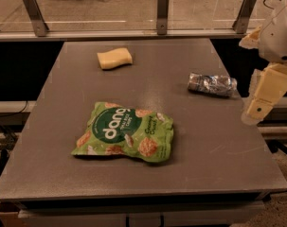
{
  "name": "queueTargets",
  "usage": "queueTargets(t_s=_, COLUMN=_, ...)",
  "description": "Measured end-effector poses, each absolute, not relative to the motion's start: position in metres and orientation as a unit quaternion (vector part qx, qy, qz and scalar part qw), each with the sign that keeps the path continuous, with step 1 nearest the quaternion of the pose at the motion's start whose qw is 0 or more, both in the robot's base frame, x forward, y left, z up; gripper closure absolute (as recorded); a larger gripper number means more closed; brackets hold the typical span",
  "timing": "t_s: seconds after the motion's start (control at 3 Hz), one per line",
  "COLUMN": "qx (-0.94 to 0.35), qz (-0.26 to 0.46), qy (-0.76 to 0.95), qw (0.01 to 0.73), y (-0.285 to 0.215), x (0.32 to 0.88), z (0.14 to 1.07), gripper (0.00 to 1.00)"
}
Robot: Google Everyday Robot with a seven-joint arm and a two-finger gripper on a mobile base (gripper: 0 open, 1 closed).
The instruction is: Pick sponge
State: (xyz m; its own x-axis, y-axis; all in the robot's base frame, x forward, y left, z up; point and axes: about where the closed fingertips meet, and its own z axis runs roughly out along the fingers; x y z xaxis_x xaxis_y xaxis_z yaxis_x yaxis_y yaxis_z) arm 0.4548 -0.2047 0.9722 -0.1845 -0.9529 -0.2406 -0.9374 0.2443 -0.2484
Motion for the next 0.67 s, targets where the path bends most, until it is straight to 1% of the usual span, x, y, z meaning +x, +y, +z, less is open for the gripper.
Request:
queueTargets(t_s=0.33, qx=-0.633, qz=-0.003, qy=0.749, qw=0.196, y=-0.173, x=0.5, z=0.948, gripper=0.0)
queueTargets(t_s=0.67, qx=-0.64, qz=0.021, qy=0.732, qw=0.234, y=-0.132, x=0.556, z=0.928, gripper=0.0)
